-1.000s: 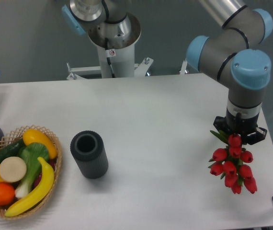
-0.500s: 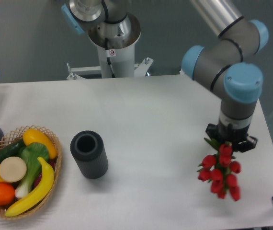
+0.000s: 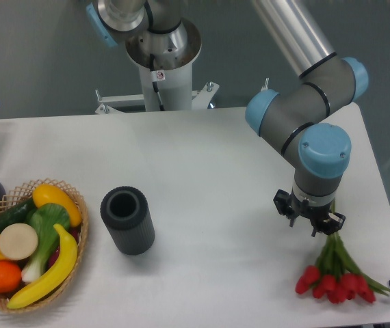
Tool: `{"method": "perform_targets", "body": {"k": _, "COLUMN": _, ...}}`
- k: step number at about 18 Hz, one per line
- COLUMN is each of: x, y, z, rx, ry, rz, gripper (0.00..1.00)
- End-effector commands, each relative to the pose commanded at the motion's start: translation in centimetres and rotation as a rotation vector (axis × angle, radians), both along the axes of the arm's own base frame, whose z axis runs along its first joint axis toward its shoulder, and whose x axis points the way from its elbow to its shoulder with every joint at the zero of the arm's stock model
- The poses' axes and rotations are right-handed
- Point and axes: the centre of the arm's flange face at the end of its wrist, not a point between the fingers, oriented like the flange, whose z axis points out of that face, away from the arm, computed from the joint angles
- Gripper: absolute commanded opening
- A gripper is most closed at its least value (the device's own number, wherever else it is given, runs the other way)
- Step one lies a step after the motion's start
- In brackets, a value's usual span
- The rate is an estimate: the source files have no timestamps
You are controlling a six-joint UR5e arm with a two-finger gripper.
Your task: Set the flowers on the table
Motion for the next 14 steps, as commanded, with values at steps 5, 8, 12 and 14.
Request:
{"method": "perform_targets", "body": {"k": 5, "x": -1.0, "y": -3.1, "z": 1.1, "rx": 0.011, "ry": 0.032, "rz": 0.044, "gripper": 1.00}}
{"method": "perform_targets", "body": {"k": 8, "x": -3.2, "y": -5.9, "z": 2.9, "rx": 0.042, "ry": 0.089, "rz": 0.083, "gripper": 1.00}}
{"method": "perform_targets", "body": {"k": 12, "x": -5.0, "y": -8.1, "z": 3.8, "rx": 0.114, "ry": 0.083, "rz": 0.068, "gripper": 1.00}}
{"method": "perform_targets", "body": {"k": 14, "x": -5.4, "y": -8.9, "z": 3.6, "rx": 0.114, "ry": 0.082, "rz": 0.077, "gripper": 1.00}}
